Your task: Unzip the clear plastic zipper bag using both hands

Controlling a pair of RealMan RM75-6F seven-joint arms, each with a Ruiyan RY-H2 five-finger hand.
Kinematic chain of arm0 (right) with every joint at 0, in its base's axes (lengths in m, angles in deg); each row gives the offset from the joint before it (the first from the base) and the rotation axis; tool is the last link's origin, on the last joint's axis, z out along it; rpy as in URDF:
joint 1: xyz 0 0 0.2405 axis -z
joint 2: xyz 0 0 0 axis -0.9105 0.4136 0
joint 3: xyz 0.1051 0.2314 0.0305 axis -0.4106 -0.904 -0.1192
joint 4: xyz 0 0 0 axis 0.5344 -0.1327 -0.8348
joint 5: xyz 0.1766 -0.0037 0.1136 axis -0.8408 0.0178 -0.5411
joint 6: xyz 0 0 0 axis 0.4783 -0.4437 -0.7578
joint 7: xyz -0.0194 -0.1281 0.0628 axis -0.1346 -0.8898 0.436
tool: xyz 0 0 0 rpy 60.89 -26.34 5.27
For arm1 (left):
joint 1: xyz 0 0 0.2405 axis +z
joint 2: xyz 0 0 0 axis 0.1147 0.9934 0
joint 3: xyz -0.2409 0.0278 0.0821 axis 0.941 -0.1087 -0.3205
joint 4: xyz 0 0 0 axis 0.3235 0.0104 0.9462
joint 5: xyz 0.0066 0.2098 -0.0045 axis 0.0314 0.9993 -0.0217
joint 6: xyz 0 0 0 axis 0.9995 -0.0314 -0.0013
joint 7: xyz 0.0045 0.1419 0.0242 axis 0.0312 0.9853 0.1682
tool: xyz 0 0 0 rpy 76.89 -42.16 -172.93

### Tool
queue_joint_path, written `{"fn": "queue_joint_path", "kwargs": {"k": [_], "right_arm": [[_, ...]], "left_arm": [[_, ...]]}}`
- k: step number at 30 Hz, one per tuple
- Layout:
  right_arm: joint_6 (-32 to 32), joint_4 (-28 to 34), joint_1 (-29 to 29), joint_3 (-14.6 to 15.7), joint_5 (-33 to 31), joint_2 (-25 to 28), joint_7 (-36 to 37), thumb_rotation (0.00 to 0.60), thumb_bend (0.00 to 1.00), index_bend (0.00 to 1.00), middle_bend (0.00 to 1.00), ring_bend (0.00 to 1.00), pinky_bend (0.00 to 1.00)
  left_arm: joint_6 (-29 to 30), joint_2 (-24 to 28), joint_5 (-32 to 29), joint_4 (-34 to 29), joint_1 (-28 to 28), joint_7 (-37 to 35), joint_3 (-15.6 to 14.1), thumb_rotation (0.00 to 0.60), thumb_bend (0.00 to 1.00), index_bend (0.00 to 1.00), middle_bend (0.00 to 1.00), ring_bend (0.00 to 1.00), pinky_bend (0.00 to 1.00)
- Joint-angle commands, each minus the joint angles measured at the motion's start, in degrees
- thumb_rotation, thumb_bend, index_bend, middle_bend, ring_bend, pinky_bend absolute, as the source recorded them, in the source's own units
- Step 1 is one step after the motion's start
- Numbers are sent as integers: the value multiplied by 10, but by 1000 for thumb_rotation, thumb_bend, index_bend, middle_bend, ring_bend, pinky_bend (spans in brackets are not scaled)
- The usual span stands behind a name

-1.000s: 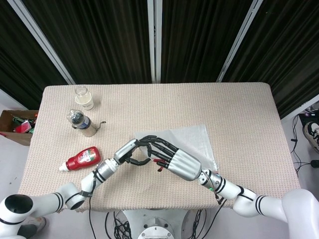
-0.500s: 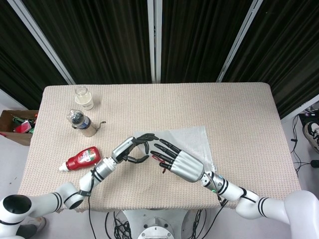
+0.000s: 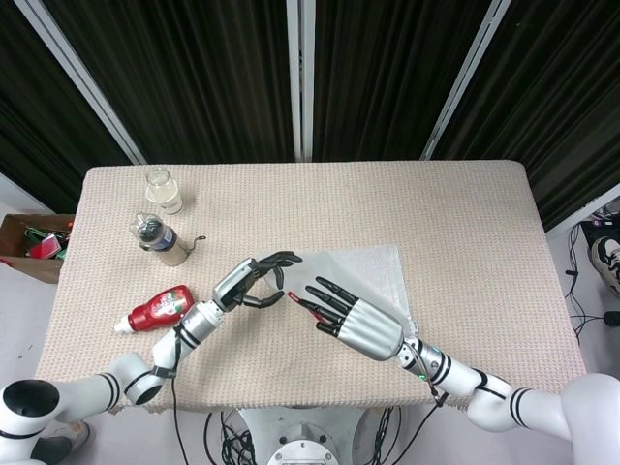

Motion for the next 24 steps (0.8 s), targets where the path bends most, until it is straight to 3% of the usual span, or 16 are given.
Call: {"fn": "queue_joint_path", "kwargs": {"k": [1, 24], "right_arm": [[-2, 1, 5, 3, 3, 4, -7, 600, 595, 1000, 159, 0, 0], [-8, 24, 46, 29, 24, 52, -71, 600, 595, 1000, 161, 0, 0]], "left_arm": [[-1, 1, -2, 0, 0, 0, 2, 600, 382, 611, 208, 78, 135], [-19, 5, -27, 10, 11, -6, 21, 600, 388, 612, 207, 78, 135]]}}
